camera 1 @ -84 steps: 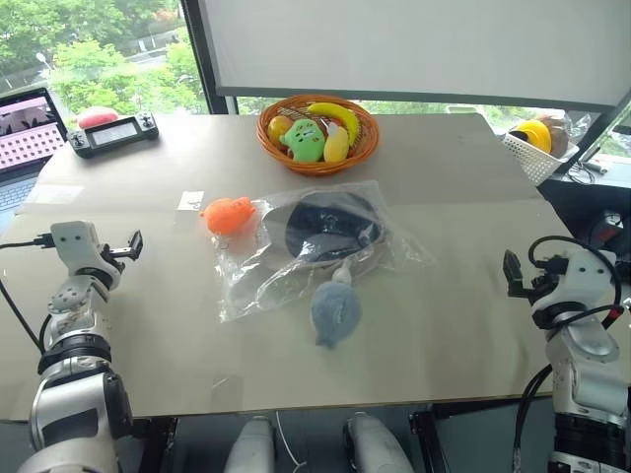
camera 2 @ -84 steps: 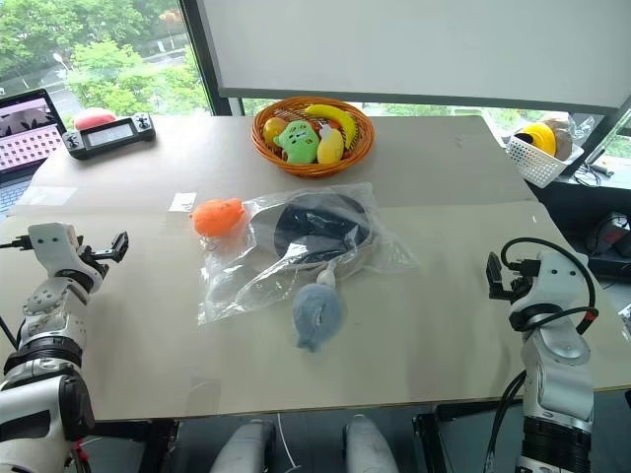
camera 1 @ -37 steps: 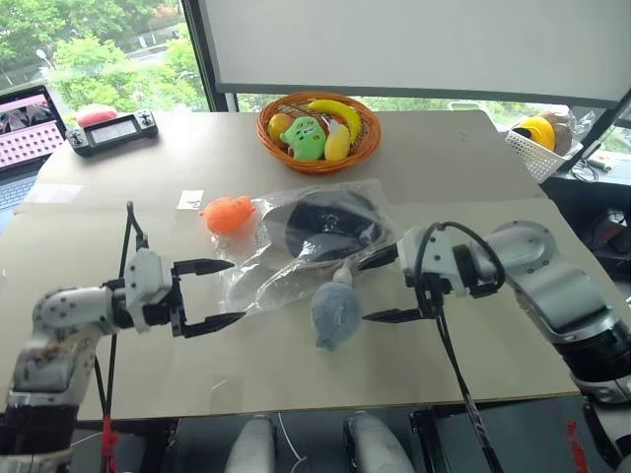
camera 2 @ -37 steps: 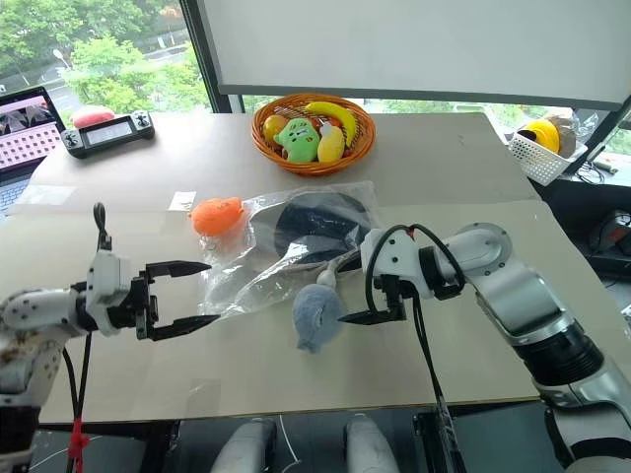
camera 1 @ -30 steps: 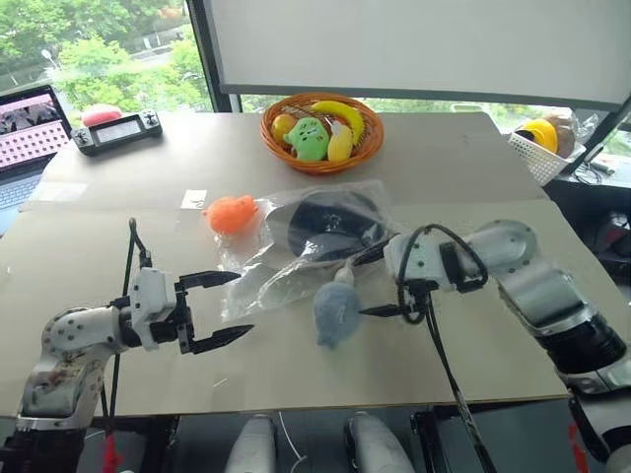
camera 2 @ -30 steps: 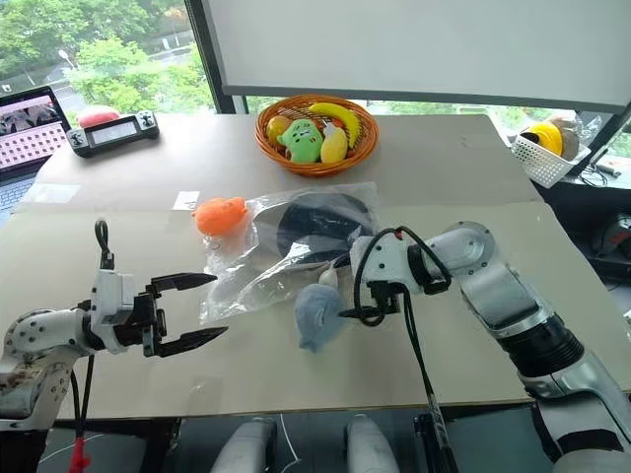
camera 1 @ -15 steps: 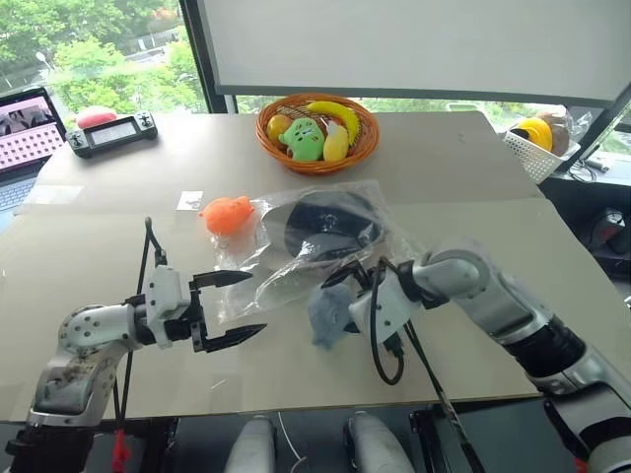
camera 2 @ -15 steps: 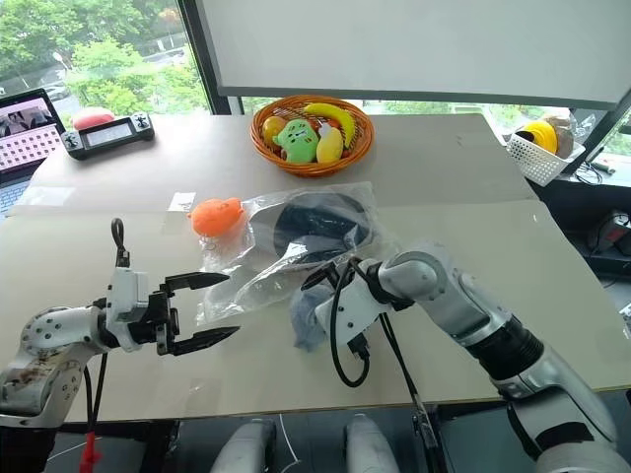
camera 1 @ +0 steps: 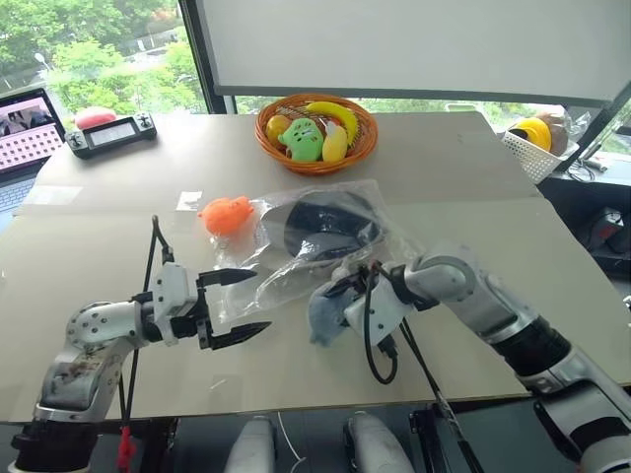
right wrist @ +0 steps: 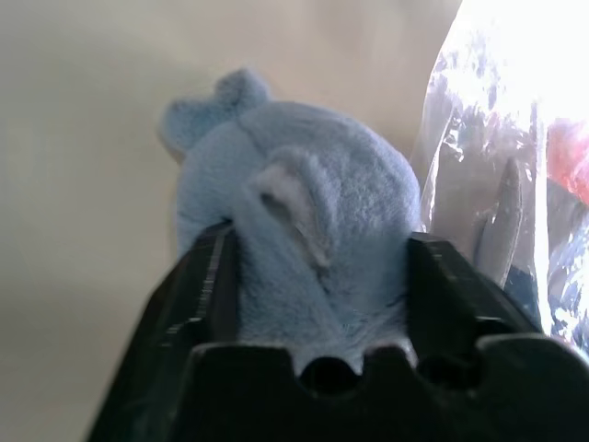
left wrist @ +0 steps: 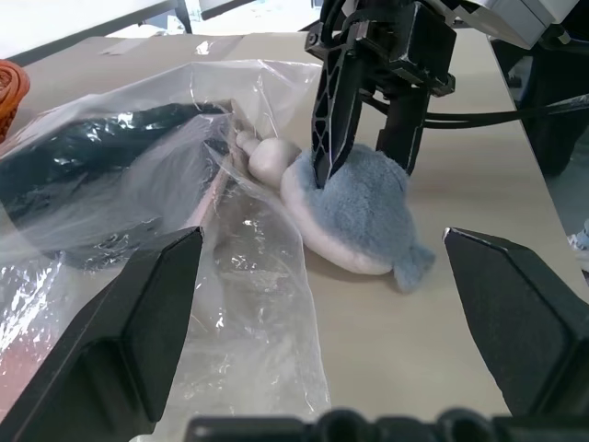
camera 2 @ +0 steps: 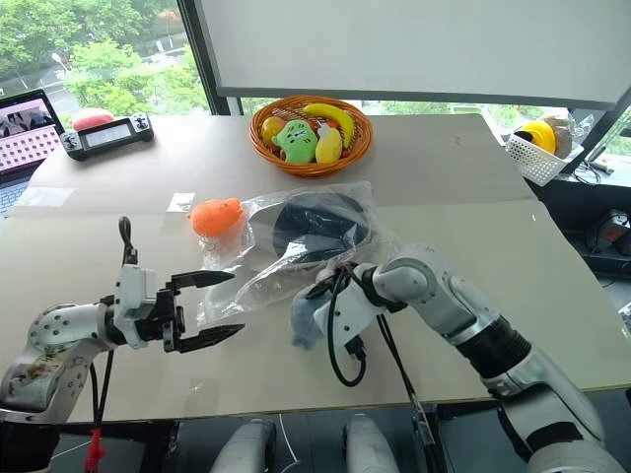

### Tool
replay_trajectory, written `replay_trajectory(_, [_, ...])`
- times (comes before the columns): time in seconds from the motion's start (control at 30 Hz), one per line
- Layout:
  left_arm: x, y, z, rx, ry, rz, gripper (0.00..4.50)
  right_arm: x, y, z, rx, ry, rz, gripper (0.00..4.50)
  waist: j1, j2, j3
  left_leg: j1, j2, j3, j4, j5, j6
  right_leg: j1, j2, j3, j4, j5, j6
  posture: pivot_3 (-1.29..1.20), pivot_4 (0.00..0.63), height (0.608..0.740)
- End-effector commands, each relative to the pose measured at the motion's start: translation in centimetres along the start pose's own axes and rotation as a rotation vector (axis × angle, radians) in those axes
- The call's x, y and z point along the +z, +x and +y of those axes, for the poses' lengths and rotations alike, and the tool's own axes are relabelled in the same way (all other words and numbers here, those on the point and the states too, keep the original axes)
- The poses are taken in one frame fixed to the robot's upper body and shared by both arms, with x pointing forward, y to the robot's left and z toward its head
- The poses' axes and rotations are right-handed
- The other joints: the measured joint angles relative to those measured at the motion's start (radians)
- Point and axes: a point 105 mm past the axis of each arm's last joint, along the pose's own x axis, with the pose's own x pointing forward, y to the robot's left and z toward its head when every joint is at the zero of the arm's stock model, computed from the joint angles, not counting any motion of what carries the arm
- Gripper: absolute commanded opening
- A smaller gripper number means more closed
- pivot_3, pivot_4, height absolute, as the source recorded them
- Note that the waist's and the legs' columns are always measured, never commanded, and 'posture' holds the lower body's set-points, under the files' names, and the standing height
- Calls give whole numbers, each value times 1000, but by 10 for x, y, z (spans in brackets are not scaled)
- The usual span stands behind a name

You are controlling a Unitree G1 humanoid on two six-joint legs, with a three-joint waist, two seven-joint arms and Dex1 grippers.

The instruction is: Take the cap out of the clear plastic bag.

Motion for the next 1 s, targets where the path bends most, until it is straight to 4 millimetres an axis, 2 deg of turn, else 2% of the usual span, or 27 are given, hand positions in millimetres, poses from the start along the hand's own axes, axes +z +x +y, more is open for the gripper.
replay_trajectory(0.03, [6,3,1,-1,31,-12,4500,3,1,0,-15,13,-9,1197,0,0,0,0,0,0,0,0,0,0,0,0,0,0,0,0,150,735])
replay_trajectory(0.27, [5,4,2,-2,33,-7,4500,8,-1,-7,-93,106,-46,1197,-1,0,0,0,0,0,0,0,0,0,0,0,0,0,0,0,150,735])
replay_trajectory(0.33, [5,4,2,-3,32,-8,4500,11,-9,-15,-138,160,-72,1197,-1,0,0,0,0,0,0,0,0,0,0,0,0,0,0,0,150,735])
replay_trajectory(0.47, [5,5,3,-5,33,-9,4500,15,-39,-32,-233,335,-146,1197,2,0,0,-1,0,0,0,0,0,-1,0,0,0,0,0,0,150,735])
replay_trajectory(0.67, [5,7,4,-9,35,-10,4500,13,-73,-39,-318,536,-208,1197,4,0,0,-1,0,-1,0,0,0,0,0,0,0,0,0,0,150,735])
replay_trajectory(0.8, [2,6,3,-11,38,3,4500,34,-101,-48,-348,703,-398,1197,4,0,0,-2,0,-1,0,0,0,-1,0,0,-1,0,0,0,150,735])
replay_trajectory(0.83, [2,6,3,-11,36,3,4500,34,-112,-56,-396,740,-443,1197,4,0,0,-2,0,-1,0,0,0,-1,0,0,0,0,0,0,150,735])
replay_trajectory(0.9, [2,6,2,-13,37,1,4500,21,-135,-71,-519,831,-489,1197,-1,0,0,-2,0,-1,0,0,0,-1,0,0,0,0,0,0,150,735])
replay_trajectory(1.0, [8,9,2,-11,46,-22,4500,-42,-179,-81,-820,982,-371,1197,1,0,0,-1,0,0,0,0,0,0,0,0,0,0,0,0,150,735])
